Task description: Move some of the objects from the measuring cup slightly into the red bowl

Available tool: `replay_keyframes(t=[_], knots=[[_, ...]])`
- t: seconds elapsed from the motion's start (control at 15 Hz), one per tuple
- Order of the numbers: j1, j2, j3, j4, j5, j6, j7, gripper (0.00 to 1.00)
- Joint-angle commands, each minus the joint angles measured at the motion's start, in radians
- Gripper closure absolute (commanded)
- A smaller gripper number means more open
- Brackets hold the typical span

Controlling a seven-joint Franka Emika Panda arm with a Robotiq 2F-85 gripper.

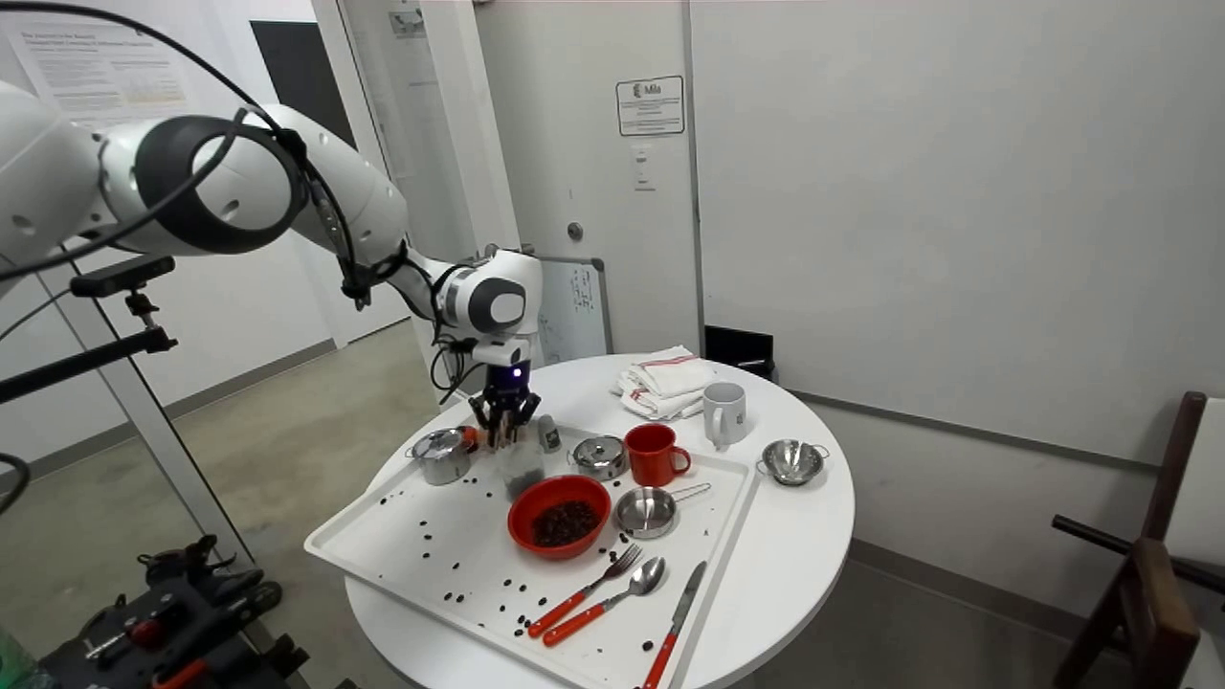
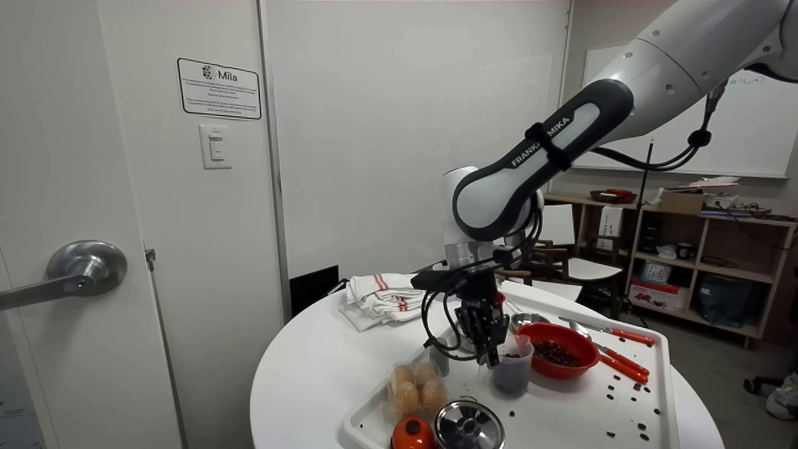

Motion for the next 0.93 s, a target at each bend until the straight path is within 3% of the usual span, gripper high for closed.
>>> replay_keyframes(t=[0.0,0.33,0.87], knots=[[-0.013,0.010,0.002,0.021,0.014,-0.003,-0.024,0.90],[-0.035,-0.059,0.029,-0.037,0.053,0.033,-0.046,0.90],[-0.096,-0.236,0.088,-0.125,0.207,0.045,-0.149,0.90]])
